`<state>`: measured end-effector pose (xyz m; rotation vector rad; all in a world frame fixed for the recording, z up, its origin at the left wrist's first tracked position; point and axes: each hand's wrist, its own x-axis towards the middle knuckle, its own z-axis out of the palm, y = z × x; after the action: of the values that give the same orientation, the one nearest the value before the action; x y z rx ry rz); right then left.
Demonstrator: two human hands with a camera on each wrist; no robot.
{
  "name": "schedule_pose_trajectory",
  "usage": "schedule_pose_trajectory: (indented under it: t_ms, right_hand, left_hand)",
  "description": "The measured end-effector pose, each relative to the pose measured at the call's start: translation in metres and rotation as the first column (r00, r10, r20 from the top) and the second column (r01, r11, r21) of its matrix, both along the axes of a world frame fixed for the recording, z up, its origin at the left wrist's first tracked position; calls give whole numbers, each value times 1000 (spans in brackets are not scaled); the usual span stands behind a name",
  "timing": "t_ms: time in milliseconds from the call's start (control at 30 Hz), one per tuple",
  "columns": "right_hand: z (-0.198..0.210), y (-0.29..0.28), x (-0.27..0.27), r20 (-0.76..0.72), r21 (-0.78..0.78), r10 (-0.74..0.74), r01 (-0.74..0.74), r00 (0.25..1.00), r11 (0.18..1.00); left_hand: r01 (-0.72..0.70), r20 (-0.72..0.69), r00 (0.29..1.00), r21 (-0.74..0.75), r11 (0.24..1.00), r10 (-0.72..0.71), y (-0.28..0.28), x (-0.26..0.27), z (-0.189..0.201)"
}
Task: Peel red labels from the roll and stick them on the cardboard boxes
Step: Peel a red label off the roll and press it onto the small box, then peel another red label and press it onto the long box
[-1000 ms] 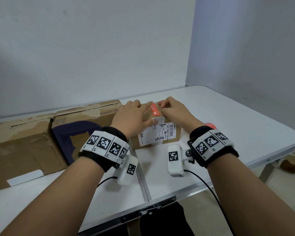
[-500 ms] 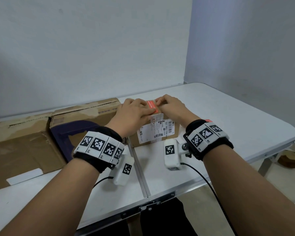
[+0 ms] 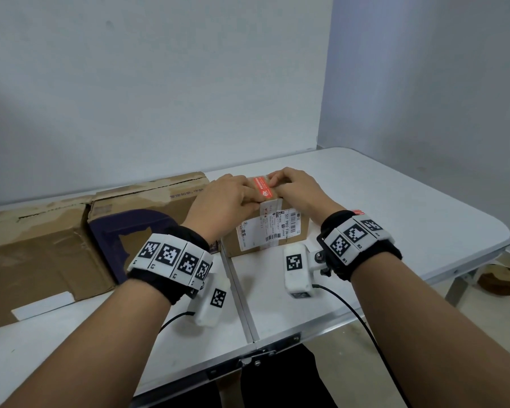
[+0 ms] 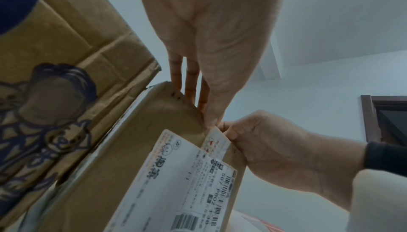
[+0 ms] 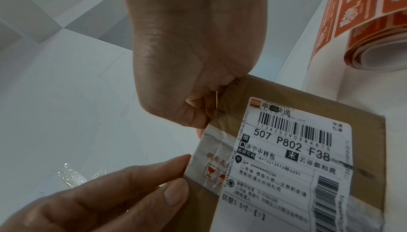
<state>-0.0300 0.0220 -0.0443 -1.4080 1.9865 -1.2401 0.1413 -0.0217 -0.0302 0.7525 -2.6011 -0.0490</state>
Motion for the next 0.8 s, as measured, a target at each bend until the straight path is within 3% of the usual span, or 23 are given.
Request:
schedule_pose_trajectory:
  t_ms: [167, 333, 467, 567, 700, 800]
  right_hand:
    - [3, 14, -10, 163, -131, 65, -44, 985, 990]
    - [10, 24, -41, 282, -308, -132, 220, 950, 926]
    - [1, 35, -86, 273, -151, -388, 438, 880, 886]
    - [-13, 47, -115, 72, 56, -525, 522, 848, 851]
    - [-26, 57, -130, -122, 321, -451, 465, 884, 825]
    - [-28, 59, -129, -118, 410, -352, 368, 928, 834]
  left_hand:
    - [-17, -88, 996, 182, 983, 34, 5, -5, 13]
    - [-2, -137, 990, 207, 978, 31, 1, -16, 29]
    - [4, -141, 990, 154, 988, 18, -2, -35, 40]
    - [49, -93, 995, 141, 989, -36, 2, -56, 45]
    - [96, -35, 995, 110, 989, -93, 11, -84, 48]
    - [140, -28, 990, 84, 987, -139, 21, -101, 50]
